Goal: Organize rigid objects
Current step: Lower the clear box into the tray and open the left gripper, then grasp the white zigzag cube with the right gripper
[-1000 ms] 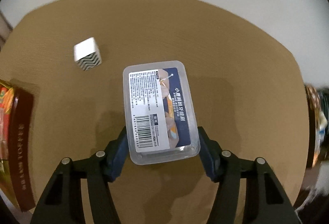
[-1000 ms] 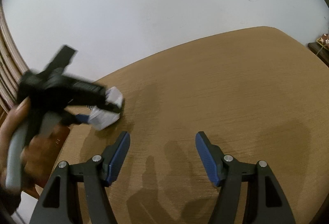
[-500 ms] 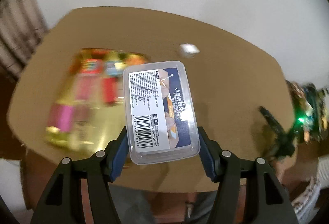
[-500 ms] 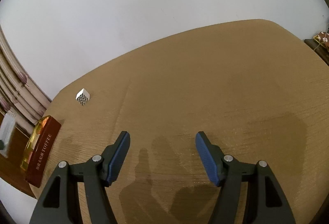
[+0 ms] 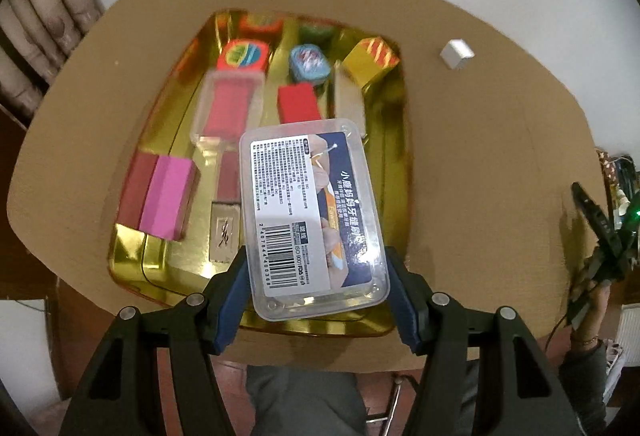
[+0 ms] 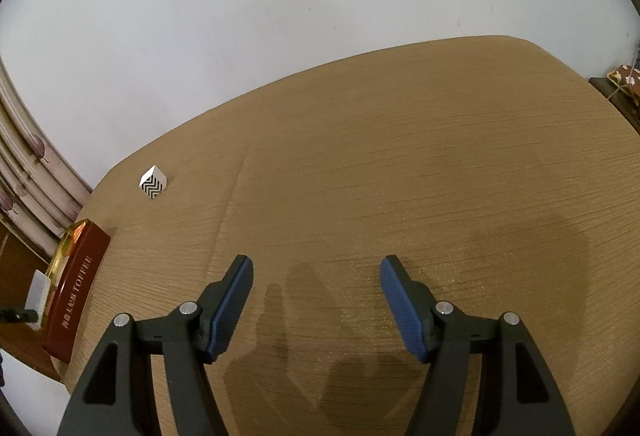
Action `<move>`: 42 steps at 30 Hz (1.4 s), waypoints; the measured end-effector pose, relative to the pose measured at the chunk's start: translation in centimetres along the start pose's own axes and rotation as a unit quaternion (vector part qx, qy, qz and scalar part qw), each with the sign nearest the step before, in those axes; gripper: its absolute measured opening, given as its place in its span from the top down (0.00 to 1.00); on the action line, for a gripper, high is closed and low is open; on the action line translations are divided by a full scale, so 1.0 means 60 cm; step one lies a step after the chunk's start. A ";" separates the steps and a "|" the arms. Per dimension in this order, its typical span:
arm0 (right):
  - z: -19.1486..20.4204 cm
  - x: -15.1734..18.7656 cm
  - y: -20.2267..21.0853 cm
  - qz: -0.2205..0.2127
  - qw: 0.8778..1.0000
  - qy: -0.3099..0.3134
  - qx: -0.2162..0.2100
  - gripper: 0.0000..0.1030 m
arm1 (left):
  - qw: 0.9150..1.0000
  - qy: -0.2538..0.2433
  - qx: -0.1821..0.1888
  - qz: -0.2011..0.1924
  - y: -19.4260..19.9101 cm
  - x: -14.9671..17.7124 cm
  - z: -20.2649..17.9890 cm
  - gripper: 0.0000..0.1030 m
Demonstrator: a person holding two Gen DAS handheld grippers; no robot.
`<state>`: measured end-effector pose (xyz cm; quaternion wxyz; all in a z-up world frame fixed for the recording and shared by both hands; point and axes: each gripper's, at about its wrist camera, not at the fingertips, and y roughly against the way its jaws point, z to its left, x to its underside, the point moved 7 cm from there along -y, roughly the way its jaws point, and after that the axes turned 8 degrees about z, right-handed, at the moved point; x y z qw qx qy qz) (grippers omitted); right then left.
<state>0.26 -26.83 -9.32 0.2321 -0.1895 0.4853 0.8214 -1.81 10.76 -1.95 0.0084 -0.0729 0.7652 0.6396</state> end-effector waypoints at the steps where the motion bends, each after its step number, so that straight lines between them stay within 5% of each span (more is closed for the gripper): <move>1: 0.000 0.000 -0.001 0.000 1.000 0.000 0.001 0.34 | 1.000 -0.006 0.002 0.005 -0.004 0.003 0.003 0.43; 7: 0.003 0.001 -0.006 0.002 1.000 0.004 0.006 0.34 | 0.999 -0.026 0.008 0.023 -0.041 -0.005 0.000 0.44; 13: 0.006 0.000 -0.010 0.003 1.000 0.007 0.009 0.34 | 0.999 -0.034 -0.032 0.015 -0.059 -0.011 0.005 0.44; 21: 0.016 -0.001 -0.019 0.009 0.999 0.019 0.028 0.34 | 0.994 -0.008 -0.009 -0.111 0.049 0.020 0.010 0.28; 26: 0.030 0.002 -0.031 0.021 0.996 0.050 0.069 0.30 | 0.979 0.038 -0.010 -0.200 0.088 0.099 0.034 0.21; 33: 0.065 0.009 -0.057 0.044 0.979 0.115 0.160 0.23 | 0.968 0.065 -0.052 -0.237 0.065 0.185 0.072 0.19; 38: 0.089 -0.013 -0.054 0.075 0.990 0.054 0.103 0.23 | 0.970 0.077 -0.061 -0.222 0.036 0.212 0.100 0.19; 42: 0.210 -0.054 -0.047 0.070 0.989 0.119 0.060 0.23 | 0.970 0.103 -0.046 -0.213 0.029 0.209 0.123 0.17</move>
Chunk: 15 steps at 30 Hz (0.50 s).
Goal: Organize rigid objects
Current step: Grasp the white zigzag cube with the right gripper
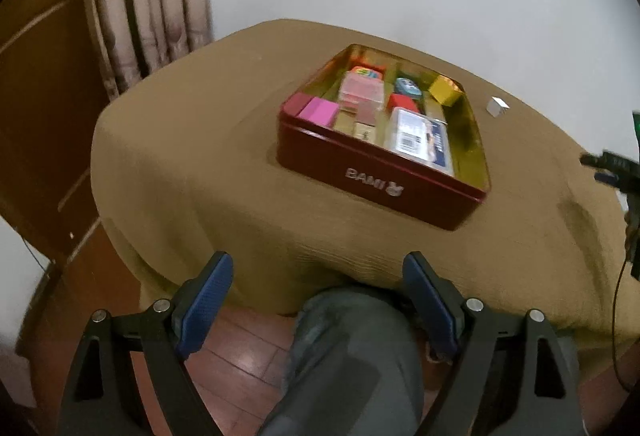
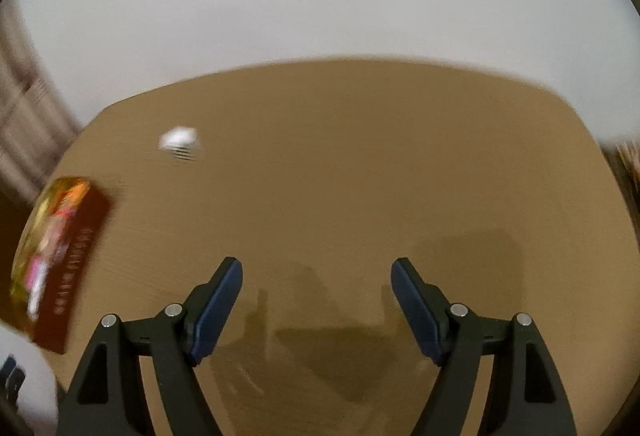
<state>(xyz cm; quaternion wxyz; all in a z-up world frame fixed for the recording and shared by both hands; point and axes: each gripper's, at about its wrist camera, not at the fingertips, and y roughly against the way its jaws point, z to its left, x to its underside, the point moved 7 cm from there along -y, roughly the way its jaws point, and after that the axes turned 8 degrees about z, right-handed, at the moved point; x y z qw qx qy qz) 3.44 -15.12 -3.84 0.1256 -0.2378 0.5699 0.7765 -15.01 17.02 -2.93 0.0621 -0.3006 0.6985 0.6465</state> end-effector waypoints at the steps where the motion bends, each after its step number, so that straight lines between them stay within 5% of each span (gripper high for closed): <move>1: 0.036 -0.020 0.003 0.000 1.000 0.027 -0.008 0.23 | 1.000 0.006 0.004 0.001 -0.002 -0.001 0.006 0.17; 6: 0.158 -0.099 -0.016 0.001 0.994 0.112 -0.009 0.23 | 1.000 0.025 0.005 0.018 -0.016 0.004 0.023 0.16; 15: 0.237 -0.168 -0.099 0.023 0.985 0.172 -0.008 0.23 | 0.999 0.010 0.019 0.033 -0.025 0.010 0.014 0.10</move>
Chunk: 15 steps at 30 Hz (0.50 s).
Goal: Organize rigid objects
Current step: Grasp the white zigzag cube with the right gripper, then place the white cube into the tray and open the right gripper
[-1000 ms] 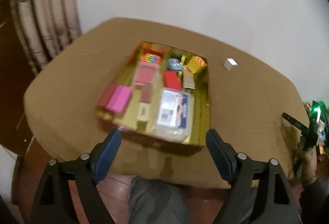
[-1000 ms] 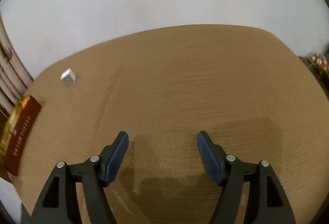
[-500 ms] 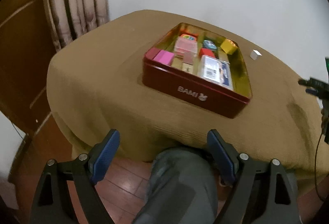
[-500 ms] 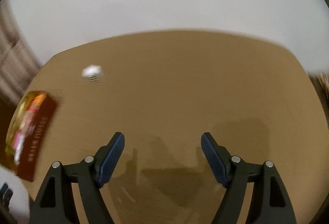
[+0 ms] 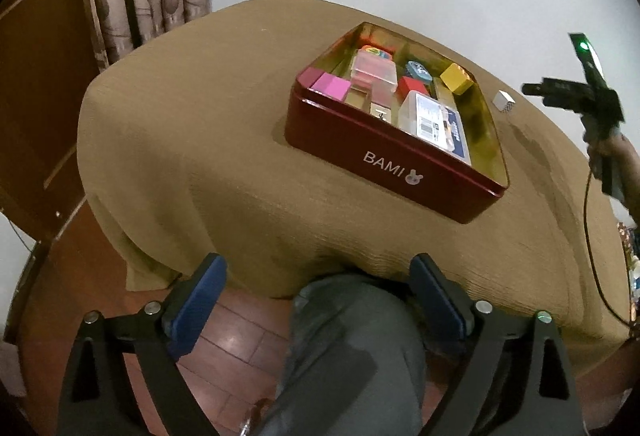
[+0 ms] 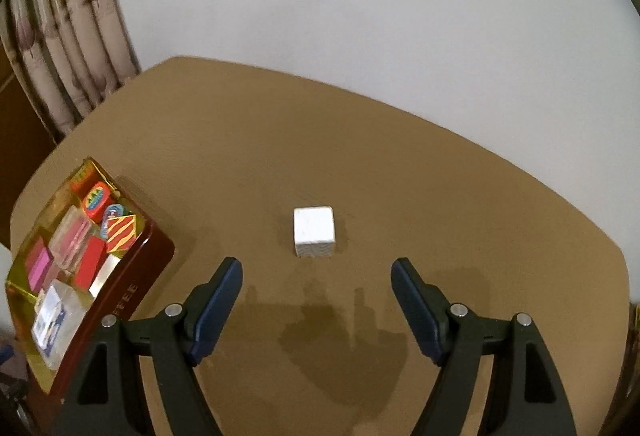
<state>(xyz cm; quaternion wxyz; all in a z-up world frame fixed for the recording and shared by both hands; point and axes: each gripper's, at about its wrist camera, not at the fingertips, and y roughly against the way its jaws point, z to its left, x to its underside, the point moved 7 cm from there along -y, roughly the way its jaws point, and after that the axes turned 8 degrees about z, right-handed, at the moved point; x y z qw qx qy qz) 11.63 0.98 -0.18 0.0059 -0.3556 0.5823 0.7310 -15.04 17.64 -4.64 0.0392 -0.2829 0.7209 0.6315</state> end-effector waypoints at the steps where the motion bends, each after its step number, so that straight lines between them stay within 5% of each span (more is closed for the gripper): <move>1: 0.005 -0.008 -0.009 0.004 1.000 0.005 -0.005 0.23 | 1.000 -0.004 0.000 -0.002 0.002 -0.001 -0.002 0.10; 11: 0.002 -0.041 -0.078 0.048 0.999 0.008 0.006 0.29 | 0.998 -0.053 -0.033 -0.008 -0.007 0.004 -0.020 0.06; 15: 0.000 -0.031 -0.120 0.091 0.996 -0.001 -0.007 0.71 | 0.998 -0.043 -0.034 0.009 -0.019 0.006 -0.010 0.06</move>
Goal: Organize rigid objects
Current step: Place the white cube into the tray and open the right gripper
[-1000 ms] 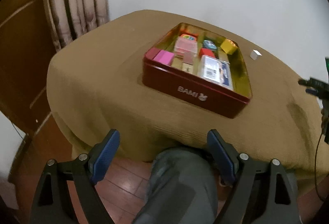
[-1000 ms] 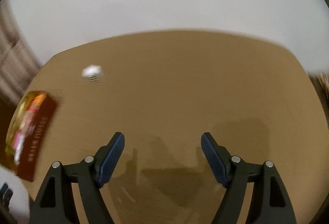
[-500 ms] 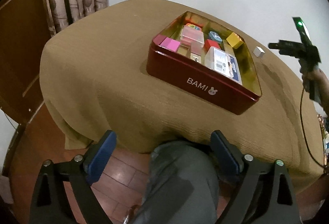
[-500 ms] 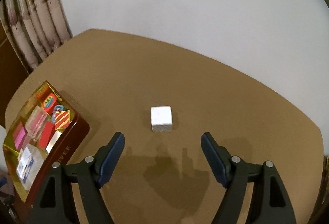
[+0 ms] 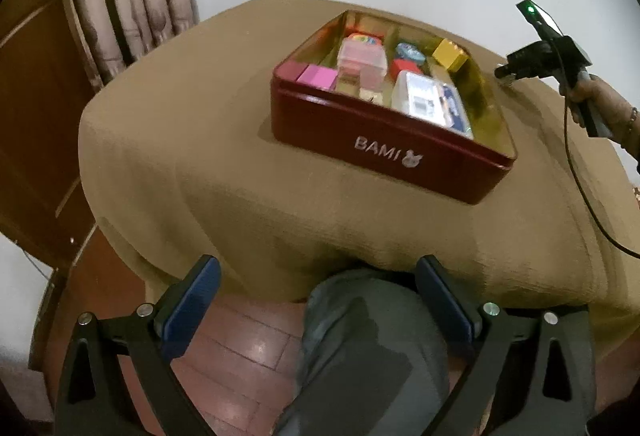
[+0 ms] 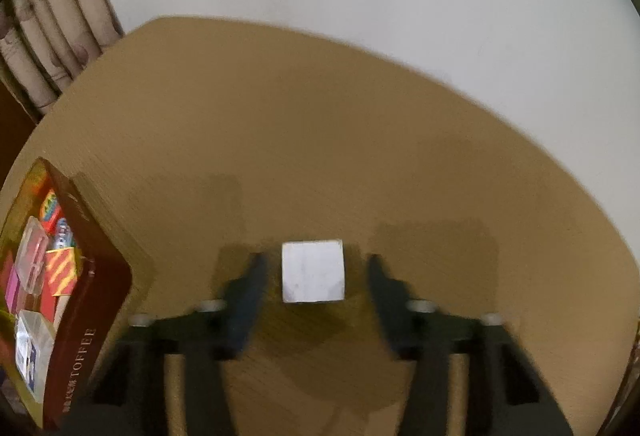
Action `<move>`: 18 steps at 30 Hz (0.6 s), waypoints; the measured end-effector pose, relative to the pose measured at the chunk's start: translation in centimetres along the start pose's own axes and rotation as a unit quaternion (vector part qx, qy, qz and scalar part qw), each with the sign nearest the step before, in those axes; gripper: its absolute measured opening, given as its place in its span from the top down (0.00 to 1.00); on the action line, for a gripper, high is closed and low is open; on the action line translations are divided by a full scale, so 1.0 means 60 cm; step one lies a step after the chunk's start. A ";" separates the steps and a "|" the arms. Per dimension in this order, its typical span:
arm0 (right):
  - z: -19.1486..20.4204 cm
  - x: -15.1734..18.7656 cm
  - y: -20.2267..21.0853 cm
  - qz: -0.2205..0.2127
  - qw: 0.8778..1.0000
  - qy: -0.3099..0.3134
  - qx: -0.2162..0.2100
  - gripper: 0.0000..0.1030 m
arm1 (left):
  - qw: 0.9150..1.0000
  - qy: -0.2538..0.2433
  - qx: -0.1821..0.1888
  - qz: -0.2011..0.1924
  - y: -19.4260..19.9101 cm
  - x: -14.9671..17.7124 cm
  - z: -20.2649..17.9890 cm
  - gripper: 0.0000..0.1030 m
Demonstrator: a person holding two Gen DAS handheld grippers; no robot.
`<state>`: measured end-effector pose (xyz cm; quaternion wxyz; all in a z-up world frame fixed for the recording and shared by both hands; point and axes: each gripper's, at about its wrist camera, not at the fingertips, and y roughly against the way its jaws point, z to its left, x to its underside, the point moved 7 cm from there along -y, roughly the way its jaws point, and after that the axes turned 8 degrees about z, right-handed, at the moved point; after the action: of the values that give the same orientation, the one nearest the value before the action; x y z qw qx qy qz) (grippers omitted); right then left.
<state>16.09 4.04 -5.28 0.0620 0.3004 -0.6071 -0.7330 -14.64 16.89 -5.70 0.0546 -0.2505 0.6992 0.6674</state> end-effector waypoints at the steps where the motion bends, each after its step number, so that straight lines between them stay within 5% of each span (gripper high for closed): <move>1: -0.001 0.001 -0.007 0.001 1.000 0.001 0.001 0.71 | 1.000 0.006 0.001 0.005 -0.003 0.001 0.004 0.06; 9: 0.026 0.050 0.101 -0.057 0.997 0.013 -0.054 0.71 | 0.999 0.030 0.009 0.030 -0.008 0.003 0.017 0.06; 12: 0.112 0.073 0.159 -0.069 0.989 0.054 -0.118 0.71 | 0.999 0.031 0.012 0.035 -0.008 0.002 0.018 0.06; 18: 0.288 0.112 0.173 -0.030 0.973 0.149 -0.172 0.71 | 0.999 0.035 0.013 0.037 0.000 -0.001 0.022 0.07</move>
<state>-1.13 13.08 3.28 0.1802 0.4095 -0.4467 -0.7748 -14.93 18.20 -5.84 0.0086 -0.2463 0.7180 0.6509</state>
